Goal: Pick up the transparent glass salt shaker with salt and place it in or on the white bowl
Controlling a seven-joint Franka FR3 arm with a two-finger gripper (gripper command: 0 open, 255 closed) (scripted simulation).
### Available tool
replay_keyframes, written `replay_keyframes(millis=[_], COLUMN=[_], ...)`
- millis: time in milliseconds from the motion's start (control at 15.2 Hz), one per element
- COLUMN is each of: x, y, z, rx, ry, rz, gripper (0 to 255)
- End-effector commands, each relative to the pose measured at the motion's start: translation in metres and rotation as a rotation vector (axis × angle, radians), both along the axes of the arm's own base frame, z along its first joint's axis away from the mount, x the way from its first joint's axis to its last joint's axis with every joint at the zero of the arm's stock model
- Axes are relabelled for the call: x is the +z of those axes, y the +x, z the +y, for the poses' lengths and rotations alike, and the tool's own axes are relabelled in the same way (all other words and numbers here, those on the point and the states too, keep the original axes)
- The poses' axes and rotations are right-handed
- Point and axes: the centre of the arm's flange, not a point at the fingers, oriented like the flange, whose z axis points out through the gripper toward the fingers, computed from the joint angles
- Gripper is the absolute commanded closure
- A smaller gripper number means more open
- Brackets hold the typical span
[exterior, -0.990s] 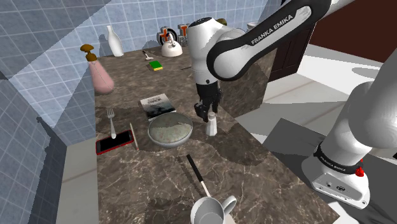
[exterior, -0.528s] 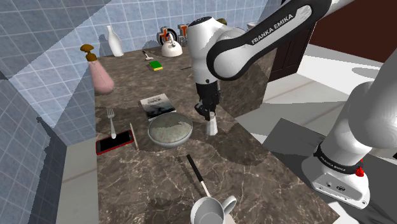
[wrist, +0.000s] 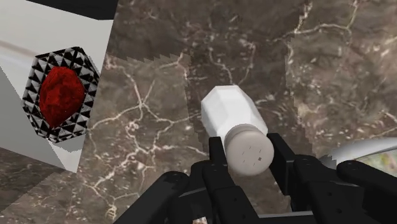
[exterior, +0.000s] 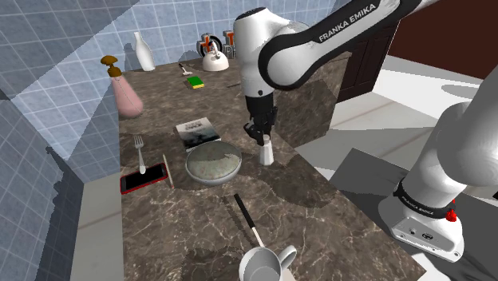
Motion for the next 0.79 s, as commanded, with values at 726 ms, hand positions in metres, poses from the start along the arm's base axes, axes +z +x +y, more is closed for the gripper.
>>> replay_keyframes(millis=[726], x=[0.069], y=[-0.001], z=[-0.001], rx=[0.0], ry=[0.0], rz=[0.001], gripper=[255])
